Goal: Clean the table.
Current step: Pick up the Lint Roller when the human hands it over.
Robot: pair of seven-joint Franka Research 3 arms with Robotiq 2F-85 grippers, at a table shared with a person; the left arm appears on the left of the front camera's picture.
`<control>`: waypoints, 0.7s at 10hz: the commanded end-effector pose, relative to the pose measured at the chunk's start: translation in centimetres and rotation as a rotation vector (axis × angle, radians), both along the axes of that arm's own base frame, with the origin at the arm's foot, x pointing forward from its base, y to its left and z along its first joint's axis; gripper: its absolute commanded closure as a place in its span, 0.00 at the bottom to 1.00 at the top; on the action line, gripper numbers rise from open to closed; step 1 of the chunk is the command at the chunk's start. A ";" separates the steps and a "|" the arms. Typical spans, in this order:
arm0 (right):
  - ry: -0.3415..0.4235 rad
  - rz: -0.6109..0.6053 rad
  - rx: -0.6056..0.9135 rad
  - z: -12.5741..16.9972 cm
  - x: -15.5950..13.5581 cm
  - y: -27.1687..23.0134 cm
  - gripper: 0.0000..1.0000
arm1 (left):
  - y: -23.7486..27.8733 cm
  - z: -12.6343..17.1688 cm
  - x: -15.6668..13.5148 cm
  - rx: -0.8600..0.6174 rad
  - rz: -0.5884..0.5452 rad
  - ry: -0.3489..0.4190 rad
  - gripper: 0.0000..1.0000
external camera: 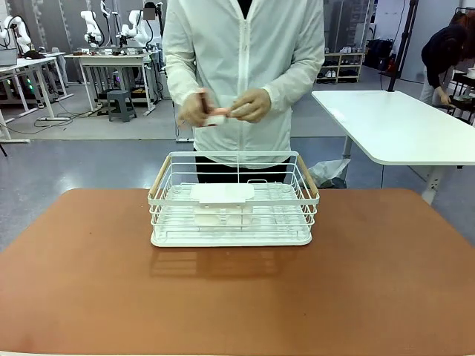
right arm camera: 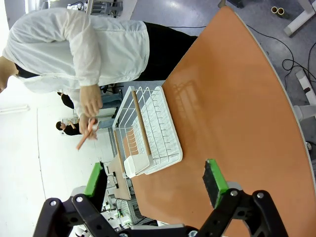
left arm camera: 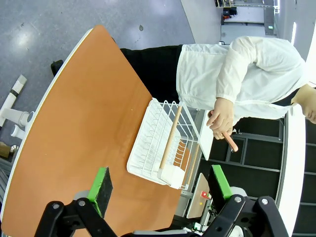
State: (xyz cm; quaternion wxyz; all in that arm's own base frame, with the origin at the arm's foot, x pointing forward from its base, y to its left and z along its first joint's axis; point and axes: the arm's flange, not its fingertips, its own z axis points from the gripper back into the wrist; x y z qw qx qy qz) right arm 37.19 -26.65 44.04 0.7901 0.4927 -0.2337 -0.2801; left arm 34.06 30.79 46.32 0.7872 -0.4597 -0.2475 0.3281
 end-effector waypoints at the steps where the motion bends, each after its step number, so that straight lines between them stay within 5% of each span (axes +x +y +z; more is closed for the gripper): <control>1: -0.022 0.002 0.008 0.2 0.0 0.0 0.00 | 0.3 0.0 -0.1 -0.011 -0.011 -0.023 0.00; 7: -0.022 0.002 0.008 0.2 0.0 0.0 0.00 | 0.3 0.0 -0.1 -0.011 -0.011 -0.023 0.00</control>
